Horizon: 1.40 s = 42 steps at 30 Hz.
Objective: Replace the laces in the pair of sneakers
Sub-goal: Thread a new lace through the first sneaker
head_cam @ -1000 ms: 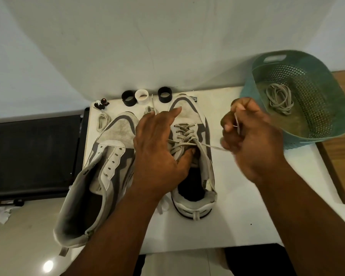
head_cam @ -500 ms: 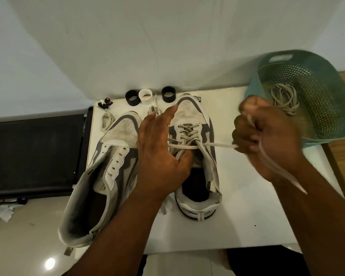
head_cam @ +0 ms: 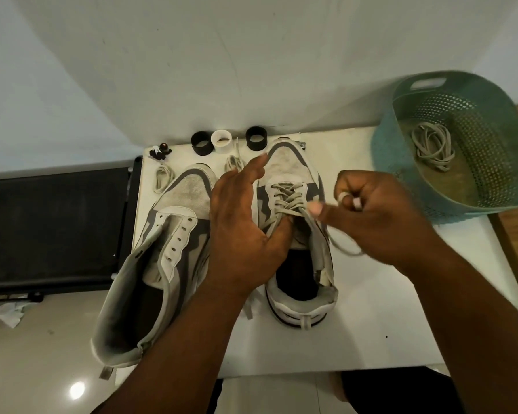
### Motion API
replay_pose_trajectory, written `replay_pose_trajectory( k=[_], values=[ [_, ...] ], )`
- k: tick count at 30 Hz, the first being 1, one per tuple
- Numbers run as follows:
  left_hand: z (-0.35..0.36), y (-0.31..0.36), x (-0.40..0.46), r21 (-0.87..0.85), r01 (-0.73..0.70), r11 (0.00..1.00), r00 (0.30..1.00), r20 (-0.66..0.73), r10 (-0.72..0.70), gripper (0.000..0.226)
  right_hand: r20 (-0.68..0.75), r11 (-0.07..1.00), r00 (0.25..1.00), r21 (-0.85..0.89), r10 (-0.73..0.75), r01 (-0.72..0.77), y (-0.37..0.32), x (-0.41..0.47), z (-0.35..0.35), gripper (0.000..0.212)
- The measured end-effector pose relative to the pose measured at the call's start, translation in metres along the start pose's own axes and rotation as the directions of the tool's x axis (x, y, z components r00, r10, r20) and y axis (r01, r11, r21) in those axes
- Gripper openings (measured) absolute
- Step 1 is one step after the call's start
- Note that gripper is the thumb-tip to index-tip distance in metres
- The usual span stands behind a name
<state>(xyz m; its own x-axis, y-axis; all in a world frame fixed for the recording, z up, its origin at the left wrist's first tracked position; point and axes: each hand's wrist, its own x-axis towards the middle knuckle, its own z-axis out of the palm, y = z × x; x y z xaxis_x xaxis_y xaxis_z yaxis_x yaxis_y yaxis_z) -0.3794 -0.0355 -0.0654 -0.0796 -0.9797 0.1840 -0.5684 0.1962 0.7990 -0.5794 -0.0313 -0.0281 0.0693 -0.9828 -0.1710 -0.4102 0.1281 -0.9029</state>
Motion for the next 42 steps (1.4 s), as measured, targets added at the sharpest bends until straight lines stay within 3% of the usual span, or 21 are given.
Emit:
replay_pose_trajectory(
  k=[2, 5, 8, 11, 15, 18, 21, 23, 24, 26, 28, 30, 33, 35, 37, 39, 42],
  values=[
    [0.000, 0.000, 0.000, 0.002, 0.002, 1.000, 1.000, 0.002, -0.002, 0.081, 0.025, 0.934, 0.996, -0.349, 0.088, -0.074, 0.004, 0.002, 0.002, 0.026],
    [0.001, 0.001, 0.000, 0.002, -0.008, 1.000, 1.000, -0.016, 0.008, 0.079, 0.104, 0.897, 0.992, -0.441, 0.075, -0.022, -0.003, 0.000, -0.004, 0.019],
    [0.001, 0.001, -0.001, 0.004, -0.010, 1.000, 1.000, -0.015, 0.010, 0.077, 0.107, 0.923, 0.994, -0.382, -0.013, 0.053, -0.002, -0.001, -0.011, 0.023],
    [0.000, -0.001, 0.000, -0.041, -0.008, 0.999, 0.999, 0.032, 0.009, 0.075, 0.006, 0.963, 0.999, -0.268, -0.036, 0.036, 0.000, 0.001, -0.011, 0.003],
    [-0.011, 0.000, 0.006, -0.316, 0.124, 0.941, 0.992, 0.060, -0.110, 0.052, -0.106, 1.000, 0.994, -0.001, 0.023, -0.023, 0.001, 0.000, -0.015, 0.037],
    [-0.025, -0.007, 0.013, -0.240, 0.241, 0.940, 0.968, 0.132, -0.215, 0.049, -0.045, 0.994, 0.997, 0.088, 0.062, -0.058, 0.000, -0.004, -0.017, 0.052],
    [-0.043, -0.002, 0.010, -0.045, 0.373, 0.927, 0.837, 0.447, -0.315, 0.051, -0.122, 0.977, 0.992, -0.204, 0.035, -0.060, 0.001, -0.007, -0.016, 0.036],
    [-0.051, 0.005, 0.001, 0.145, 0.283, 0.948, 0.731, 0.607, -0.310, 0.064, -0.173, 0.953, 0.985, -0.299, 0.005, -0.057, 0.000, -0.011, -0.016, 0.023],
    [-0.053, 0.007, -0.003, 0.192, 0.223, 0.956, 0.719, 0.630, -0.294, 0.068, -0.183, 0.944, 0.983, -0.327, -0.015, -0.047, 0.000, -0.013, -0.016, 0.021],
    [-0.056, 0.009, -0.005, 0.209, 0.155, 0.965, 0.761, 0.598, -0.252, 0.068, -0.205, 0.898, 0.976, -0.438, -0.066, -0.032, 0.001, -0.017, -0.018, 0.019],
    [-0.064, 0.015, -0.004, 0.123, 0.137, 0.983, 0.853, 0.490, -0.180, 0.056, -0.237, 0.861, 0.965, -0.507, -0.114, -0.023, 0.000, -0.021, -0.021, 0.019],
    [-0.075, 0.025, -0.001, -0.209, 0.206, 0.956, 0.925, 0.359, -0.121, 0.044, -0.270, 0.905, 0.952, -0.424, -0.144, 0.016, -0.004, -0.024, -0.022, 0.017],
    [-0.088, 0.036, 0.001, -0.693, 0.203, 0.691, 0.970, 0.237, -0.048, 0.029, -0.349, 0.992, 0.928, -0.064, -0.128, 0.112, -0.022, -0.029, -0.022, 0.013],
    [-0.092, 0.040, 0.001, -0.814, 0.209, 0.542, 0.965, 0.261, 0.020, 0.037, -0.373, 0.966, 0.920, 0.170, -0.117, 0.192, -0.034, -0.032, -0.023, 0.017],
    [-0.093, 0.046, 0.000, -0.850, 0.256, 0.460, 0.940, 0.330, 0.087, 0.054, -0.335, 0.912, 0.932, 0.324, -0.139, 0.253, -0.041, -0.034, -0.023, 0.017],
    [-0.090, 0.054, 0.001, -0.821, 0.248, 0.515, 0.923, 0.362, 0.132, 0.064, -0.283, 0.852, 0.942, 0.433, -0.181, 0.294, -0.045, -0.035, -0.022, 0.017],
    [-0.083, 0.066, 0.001, -0.675, -0.003, 0.738, 0.948, 0.233, 0.217, 0.045, -0.225, 0.772, 0.940, 0.537, -0.256, 0.340, -0.055, -0.039, -0.024, 0.018]
  ],
)
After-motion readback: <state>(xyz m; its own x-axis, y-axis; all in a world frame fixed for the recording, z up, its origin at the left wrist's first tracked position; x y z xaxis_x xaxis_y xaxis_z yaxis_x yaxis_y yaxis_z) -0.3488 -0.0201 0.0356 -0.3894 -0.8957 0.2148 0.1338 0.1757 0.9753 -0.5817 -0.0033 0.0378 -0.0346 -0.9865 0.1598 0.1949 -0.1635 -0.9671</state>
